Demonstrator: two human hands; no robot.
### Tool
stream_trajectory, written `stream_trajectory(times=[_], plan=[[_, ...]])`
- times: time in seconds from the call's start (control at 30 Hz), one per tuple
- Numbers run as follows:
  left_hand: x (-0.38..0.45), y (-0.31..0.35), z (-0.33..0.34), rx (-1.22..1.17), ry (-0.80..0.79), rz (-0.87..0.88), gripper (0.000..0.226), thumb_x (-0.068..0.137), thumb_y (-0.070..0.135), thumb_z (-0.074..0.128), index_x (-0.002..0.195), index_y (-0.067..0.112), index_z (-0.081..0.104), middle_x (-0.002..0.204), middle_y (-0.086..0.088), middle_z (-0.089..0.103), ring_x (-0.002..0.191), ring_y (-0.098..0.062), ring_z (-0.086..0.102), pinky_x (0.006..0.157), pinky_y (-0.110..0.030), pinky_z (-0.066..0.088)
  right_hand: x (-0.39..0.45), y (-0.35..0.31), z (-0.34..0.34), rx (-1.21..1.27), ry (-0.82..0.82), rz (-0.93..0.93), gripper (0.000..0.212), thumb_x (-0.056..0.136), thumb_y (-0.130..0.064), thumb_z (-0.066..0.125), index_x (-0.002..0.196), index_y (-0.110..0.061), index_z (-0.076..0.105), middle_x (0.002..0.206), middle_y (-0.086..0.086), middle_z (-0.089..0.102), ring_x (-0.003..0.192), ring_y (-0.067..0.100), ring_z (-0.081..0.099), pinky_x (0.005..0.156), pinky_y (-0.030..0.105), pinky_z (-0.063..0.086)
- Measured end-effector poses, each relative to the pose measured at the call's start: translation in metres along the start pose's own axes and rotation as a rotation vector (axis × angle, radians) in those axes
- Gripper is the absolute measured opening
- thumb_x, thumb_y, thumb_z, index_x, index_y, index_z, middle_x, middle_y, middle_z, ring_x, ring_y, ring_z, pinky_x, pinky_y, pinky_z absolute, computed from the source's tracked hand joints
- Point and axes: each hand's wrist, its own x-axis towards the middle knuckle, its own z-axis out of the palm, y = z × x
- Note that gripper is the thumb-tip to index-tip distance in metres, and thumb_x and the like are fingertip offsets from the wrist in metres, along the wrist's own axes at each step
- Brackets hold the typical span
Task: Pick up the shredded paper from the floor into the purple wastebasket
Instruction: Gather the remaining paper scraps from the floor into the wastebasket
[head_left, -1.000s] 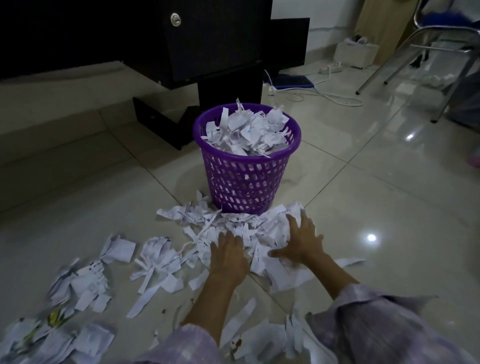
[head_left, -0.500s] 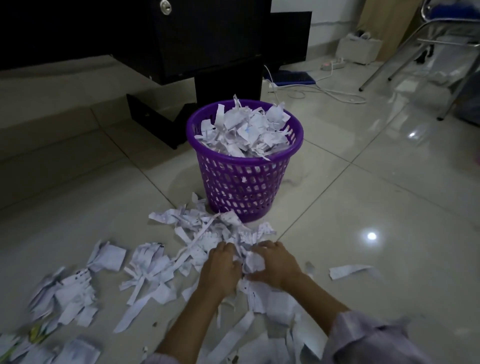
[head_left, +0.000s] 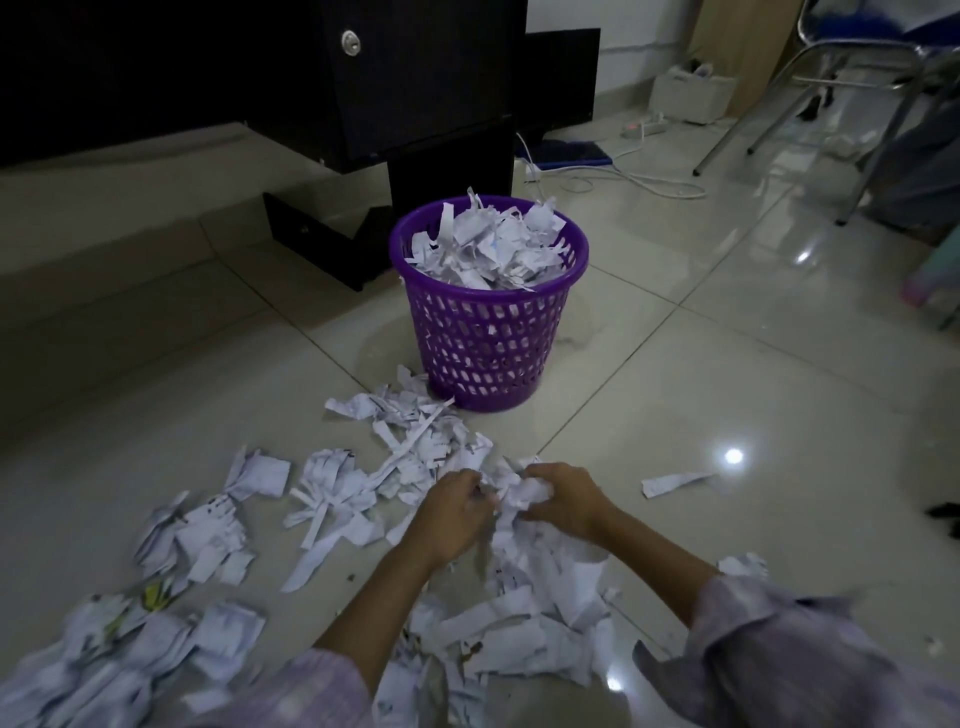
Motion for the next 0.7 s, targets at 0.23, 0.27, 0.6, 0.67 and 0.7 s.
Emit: stream_trajectory(times=[0.23, 0.27, 0.6, 0.67, 0.7], plan=[[-0.010, 0.022, 0.003, -0.596, -0.186, -0.291, 0.048, 0.090, 0.055, 0.051, 0.128, 0.025, 0.055, 0.125, -0.002, 0.062, 0.112, -0.020, 0.060, 0.096, -0.037, 0.049, -0.018, -0.014, -0.010, 0.804, -0.205, 0.178, 0.046, 0.073, -0.026, 0.054, 0.116, -0.009, 0.059, 0.114, 0.012, 0.063, 0.100, 0.025, 0.061, 0.087, 0.035, 0.050], [-0.010, 0.023, 0.006, -0.669, -0.219, -0.306, 0.049, 0.089, 0.055, 0.052, 0.127, 0.024, 0.057, 0.124, -0.002, 0.064, 0.113, -0.022, 0.060, 0.095, -0.039, 0.050, -0.021, -0.017, -0.010, 0.945, -0.236, 0.177, 0.038, 0.081, -0.021, 0.050, 0.114, -0.006, 0.060, 0.109, 0.014, 0.065, 0.094, 0.025, 0.063, 0.082, 0.032, 0.051], [-0.009, 0.035, 0.010, -0.969, -0.039, -0.362, 0.027, 0.082, 0.011, 0.071, 0.105, -0.004, 0.068, 0.108, -0.029, 0.067, 0.099, -0.041, 0.065, 0.091, -0.050, 0.051, -0.029, -0.028, -0.005, 0.812, -0.023, 0.060, 0.029, 0.088, 0.002, 0.059, 0.114, -0.007, 0.068, 0.115, 0.013, 0.068, 0.108, 0.026, 0.064, 0.097, 0.037, 0.052], [-0.009, 0.036, 0.010, -1.001, -0.007, -0.376, 0.027, 0.081, 0.006, 0.071, 0.105, -0.005, 0.067, 0.106, -0.030, 0.067, 0.091, -0.038, 0.065, 0.087, -0.049, 0.052, -0.029, -0.030, -0.008, 0.851, 0.057, 0.117, 0.034, 0.083, 0.011, 0.060, 0.111, -0.007, 0.070, 0.109, 0.010, 0.071, 0.101, 0.022, 0.066, 0.087, 0.028, 0.055], [-0.009, 0.037, 0.010, -1.012, 0.012, -0.379, 0.028, 0.081, 0.005, 0.072, 0.105, -0.007, 0.067, 0.106, -0.031, 0.066, 0.089, -0.037, 0.064, 0.085, -0.047, 0.053, -0.028, -0.031, -0.010, 0.881, 0.071, 0.138, 0.035, 0.083, 0.012, 0.059, 0.111, -0.007, 0.070, 0.108, 0.010, 0.071, 0.100, 0.023, 0.067, 0.086, 0.027, 0.055]])
